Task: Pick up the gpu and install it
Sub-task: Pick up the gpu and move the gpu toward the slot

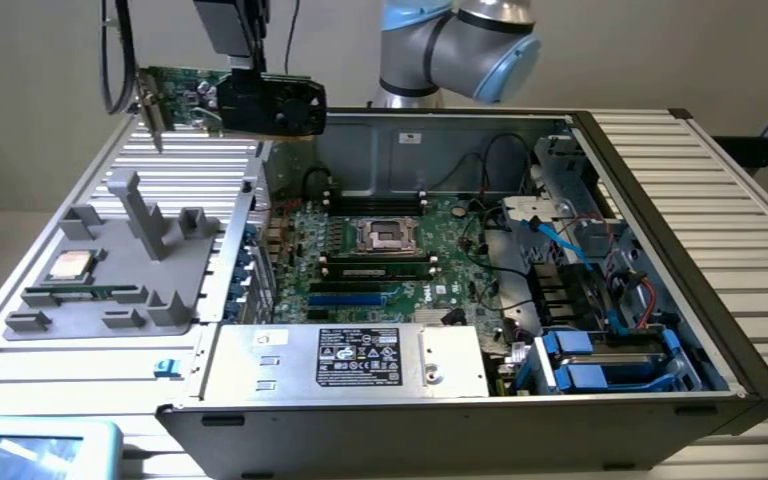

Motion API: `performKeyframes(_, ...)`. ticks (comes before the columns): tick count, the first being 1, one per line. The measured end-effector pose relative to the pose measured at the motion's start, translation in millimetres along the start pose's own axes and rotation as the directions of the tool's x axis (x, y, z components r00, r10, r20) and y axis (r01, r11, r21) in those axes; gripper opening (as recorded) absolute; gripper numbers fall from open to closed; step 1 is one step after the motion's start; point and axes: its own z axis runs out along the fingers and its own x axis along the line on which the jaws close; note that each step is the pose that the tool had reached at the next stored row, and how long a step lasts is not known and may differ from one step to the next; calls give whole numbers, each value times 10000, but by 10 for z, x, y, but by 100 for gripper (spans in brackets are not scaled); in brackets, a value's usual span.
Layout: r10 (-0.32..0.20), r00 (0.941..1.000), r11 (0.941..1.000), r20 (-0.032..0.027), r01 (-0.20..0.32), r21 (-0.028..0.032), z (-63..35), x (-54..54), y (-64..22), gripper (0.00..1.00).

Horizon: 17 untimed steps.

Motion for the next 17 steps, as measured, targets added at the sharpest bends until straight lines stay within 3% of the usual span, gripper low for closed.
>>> performKeyframes(13,-32,10000,10000,0,32,1,-32,-18,-586,25)
performKeyframes(17,-60,10000,10000,-2,60,2,-40,-22,-727,25)
